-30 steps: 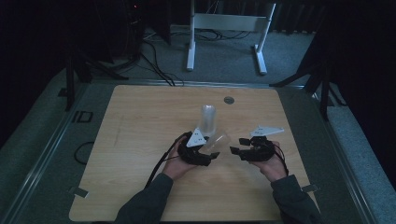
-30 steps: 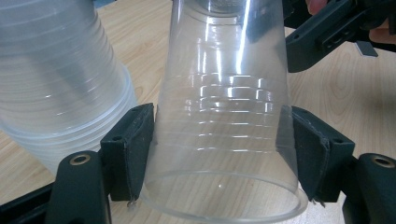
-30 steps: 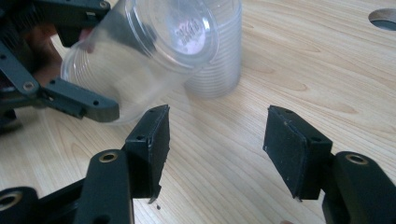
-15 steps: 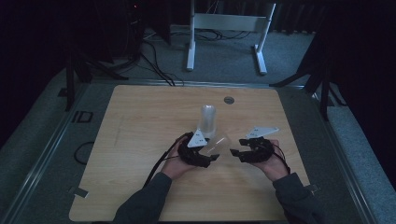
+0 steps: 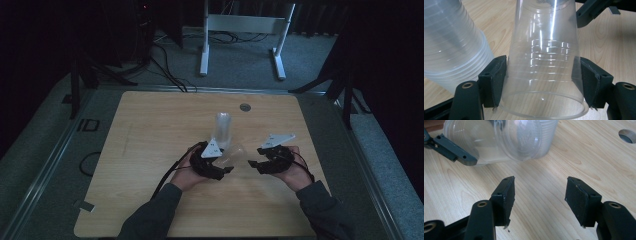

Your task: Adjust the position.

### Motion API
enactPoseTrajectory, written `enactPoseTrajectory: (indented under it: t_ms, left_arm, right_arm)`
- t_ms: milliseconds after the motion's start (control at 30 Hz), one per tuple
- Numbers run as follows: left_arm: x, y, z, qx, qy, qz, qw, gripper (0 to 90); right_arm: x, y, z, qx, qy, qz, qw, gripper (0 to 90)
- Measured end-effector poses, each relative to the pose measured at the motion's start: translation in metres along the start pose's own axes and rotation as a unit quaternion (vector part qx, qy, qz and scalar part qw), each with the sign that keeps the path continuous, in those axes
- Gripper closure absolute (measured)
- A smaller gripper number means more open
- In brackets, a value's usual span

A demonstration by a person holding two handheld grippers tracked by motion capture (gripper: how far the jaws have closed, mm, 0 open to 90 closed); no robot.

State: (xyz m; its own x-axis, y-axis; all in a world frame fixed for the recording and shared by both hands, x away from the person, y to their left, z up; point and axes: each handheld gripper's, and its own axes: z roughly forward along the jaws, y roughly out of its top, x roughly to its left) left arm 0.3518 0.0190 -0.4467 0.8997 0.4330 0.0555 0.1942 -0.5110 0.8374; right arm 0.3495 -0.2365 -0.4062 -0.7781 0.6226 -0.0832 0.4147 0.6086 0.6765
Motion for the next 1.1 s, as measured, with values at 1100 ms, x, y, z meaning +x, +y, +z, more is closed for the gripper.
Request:
enactPoseTrajectory:
  t_ms: [1100]
  left_arm:
    - [-0.002, -0.006, -0.002, 0.047, -0.023, 0.044, 0.9976, 29.7]
  right_arm:
    - [0.008, 0.025, 0.006, 0.082, 0.041, -0.129, 0.9874, 45.0]
